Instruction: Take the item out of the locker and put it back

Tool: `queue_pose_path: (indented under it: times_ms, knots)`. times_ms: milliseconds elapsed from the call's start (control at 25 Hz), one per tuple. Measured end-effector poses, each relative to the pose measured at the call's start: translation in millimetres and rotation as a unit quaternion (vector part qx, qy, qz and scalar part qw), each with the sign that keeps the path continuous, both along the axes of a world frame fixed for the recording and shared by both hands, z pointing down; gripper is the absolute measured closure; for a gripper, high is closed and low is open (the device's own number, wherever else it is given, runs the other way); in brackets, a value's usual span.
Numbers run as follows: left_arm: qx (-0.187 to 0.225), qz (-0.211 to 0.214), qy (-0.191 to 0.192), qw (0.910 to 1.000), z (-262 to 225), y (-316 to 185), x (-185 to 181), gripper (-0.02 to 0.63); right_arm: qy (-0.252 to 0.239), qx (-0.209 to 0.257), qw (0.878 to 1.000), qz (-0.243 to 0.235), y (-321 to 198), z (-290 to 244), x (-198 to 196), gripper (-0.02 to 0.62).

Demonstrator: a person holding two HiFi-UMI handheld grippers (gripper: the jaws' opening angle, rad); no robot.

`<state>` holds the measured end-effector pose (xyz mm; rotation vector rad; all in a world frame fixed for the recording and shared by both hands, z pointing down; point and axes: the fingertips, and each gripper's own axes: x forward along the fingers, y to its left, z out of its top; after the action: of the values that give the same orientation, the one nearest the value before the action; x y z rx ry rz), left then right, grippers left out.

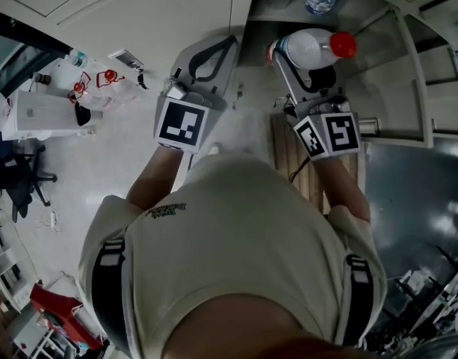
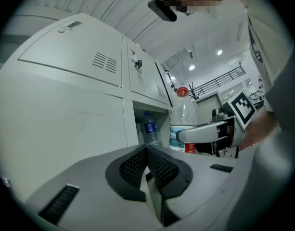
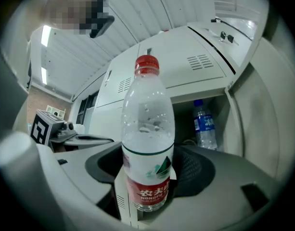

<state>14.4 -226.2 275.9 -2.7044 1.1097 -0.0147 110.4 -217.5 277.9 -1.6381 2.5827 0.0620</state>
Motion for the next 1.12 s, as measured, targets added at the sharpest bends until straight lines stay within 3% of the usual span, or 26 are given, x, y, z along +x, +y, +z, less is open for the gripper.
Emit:
queue_pose_path:
  times_ms: [240, 440, 760, 960, 1120]
  knots:
    - [0.006, 0.008, 0.005, 0.9999, 2, 19, -3, 0.594, -0.022, 0.003, 1.0, -0.005, 19, -8, 2, 0.288]
    - [0.0, 0.012, 0.002, 0.9999, 12, 31, 0, 0.594, -0.011, 0.002, 1.0, -0.011, 33, -3, -1, 0.287]
    - [0.004, 0.001, 0.031, 0.9995, 6, 40, -3, 0.594, 0.0, -0.016, 1.0, -0.019, 46, 15, -3, 0.287]
    - [0.009, -0.002, 0.027, 0.9996, 6, 43, -1, 0.594, -0.006, -0.013, 1.0, -0.012, 48, 13, 3, 0.287]
    - [-0.004, 0.005, 0.004, 1.0, 14, 44, 2, 0.593, -0.006, -0.013, 1.0, -0.015, 51, 12, 1, 0.287]
